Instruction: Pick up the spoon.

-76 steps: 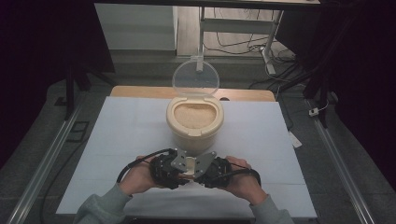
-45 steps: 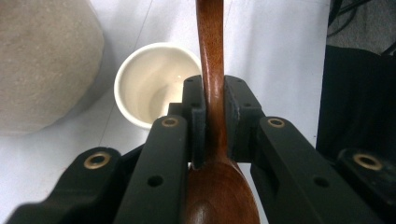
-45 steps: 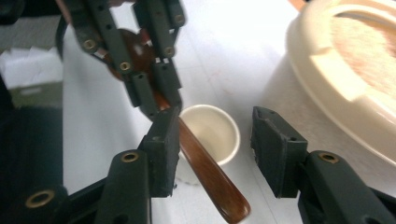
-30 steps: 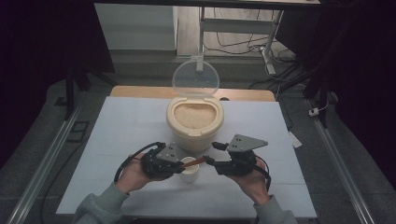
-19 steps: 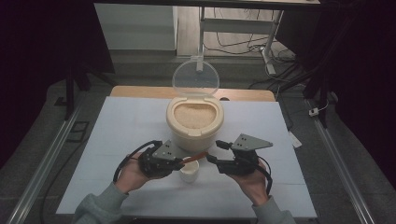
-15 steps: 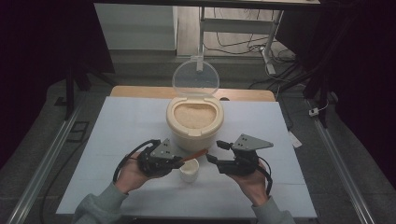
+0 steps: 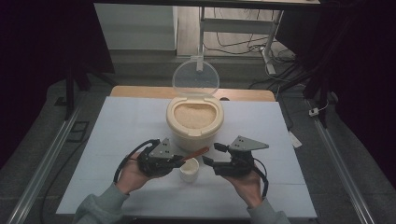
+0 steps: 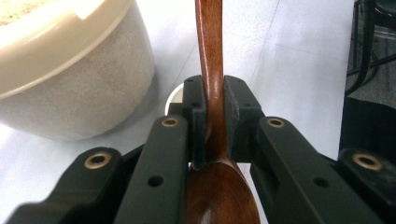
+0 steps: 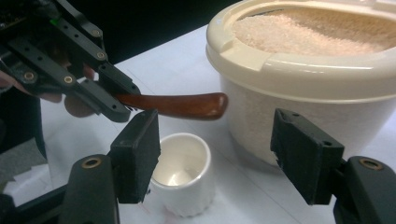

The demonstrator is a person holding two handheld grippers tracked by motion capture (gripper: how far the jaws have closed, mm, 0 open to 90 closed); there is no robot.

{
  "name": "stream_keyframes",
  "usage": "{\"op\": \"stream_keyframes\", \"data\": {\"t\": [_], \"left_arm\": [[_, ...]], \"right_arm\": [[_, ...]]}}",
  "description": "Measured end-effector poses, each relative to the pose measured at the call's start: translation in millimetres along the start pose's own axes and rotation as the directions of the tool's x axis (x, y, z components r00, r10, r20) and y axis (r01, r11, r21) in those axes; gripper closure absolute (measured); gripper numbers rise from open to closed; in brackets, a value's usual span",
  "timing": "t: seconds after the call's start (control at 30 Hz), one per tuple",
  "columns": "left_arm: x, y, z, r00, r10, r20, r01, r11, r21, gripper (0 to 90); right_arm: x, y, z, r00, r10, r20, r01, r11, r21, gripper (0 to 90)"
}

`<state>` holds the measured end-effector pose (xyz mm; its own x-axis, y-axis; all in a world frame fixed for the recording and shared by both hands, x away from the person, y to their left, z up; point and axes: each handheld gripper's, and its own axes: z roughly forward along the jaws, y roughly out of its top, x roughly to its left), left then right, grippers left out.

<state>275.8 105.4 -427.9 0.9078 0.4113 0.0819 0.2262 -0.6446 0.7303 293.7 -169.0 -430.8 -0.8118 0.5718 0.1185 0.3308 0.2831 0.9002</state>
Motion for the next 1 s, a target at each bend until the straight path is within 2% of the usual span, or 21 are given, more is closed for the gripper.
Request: {"op": "stream_keyframes", "data": {"t": [0.27, 0.43, 0.6, 0.67, 0.83, 0.87, 0.93, 1.0], "left_arm": [[-4.5, 1.3, 4.2, 1.0, 0.003, -0.009, -0.003, 0.9997, -0.023, 79.0], [-7.3, 2.3, 7.4, 0.9999, 0.013, -0.007, -0.014, 0.9997, -0.021, 79.0], [-9.8, 3.2, 9.0, 0.9997, 0.019, -0.013, -0.019, 0.9996, -0.023, 79.1], [-9.9, 3.4, 8.7, 0.9997, 0.017, -0.019, -0.017, 0.9995, -0.026, 79.1], [-10.9, 3.6, 8.7, 0.9993, 0.022, -0.032, -0.023, 0.9993, -0.03, 79.3], [-11.3, 3.7, 8.7, 0.9993, 0.022, -0.031, -0.023, 0.9992, -0.032, 79.4], [-11.9, 3.9, 8.6, 0.9992, 0.026, -0.031, -0.028, 0.999, -0.034, 79.4], [-12.3, 4.2, 9.0, 0.9988, 0.036, -0.032, -0.037, 0.9989, -0.027, 79.6]], "right_arm": [[3.3, -5.3, 10.5, 0.9963, 0.081, -0.029, -0.082, 0.997, -0.013, 36.1], [5.4, -6.2, 12.7, 0.9901, 0.127, -0.06, -0.13, 0.991, -0.041, 43.5], [6.2, -5.9, 11.7, 0.9873, 0.148, -0.058, -0.152, 0.986, -0.064, 51.4], [5.5, -6.2, 10.2, 0.9809, 0.182, -0.068, -0.188, 0.979, -0.084, 55.7], [7.1, -5.2, 7.8, 0.979, 0.191, -0.073, -0.198, 0.973, -0.115, 61.8], [7.1, -4.3, 6.1, 0.9769, 0.194, -0.089, -0.205, 0.97, -0.131, 65.4], [7.1, -3.9, 5.2, 0.9761, 0.194, -0.097, -0.206, 0.969, -0.135, 66.7], [7.3, -2.8, 3.0, 0.974, 0.187, -0.128, -0.205, 0.967, -0.151, 72.5]]}}
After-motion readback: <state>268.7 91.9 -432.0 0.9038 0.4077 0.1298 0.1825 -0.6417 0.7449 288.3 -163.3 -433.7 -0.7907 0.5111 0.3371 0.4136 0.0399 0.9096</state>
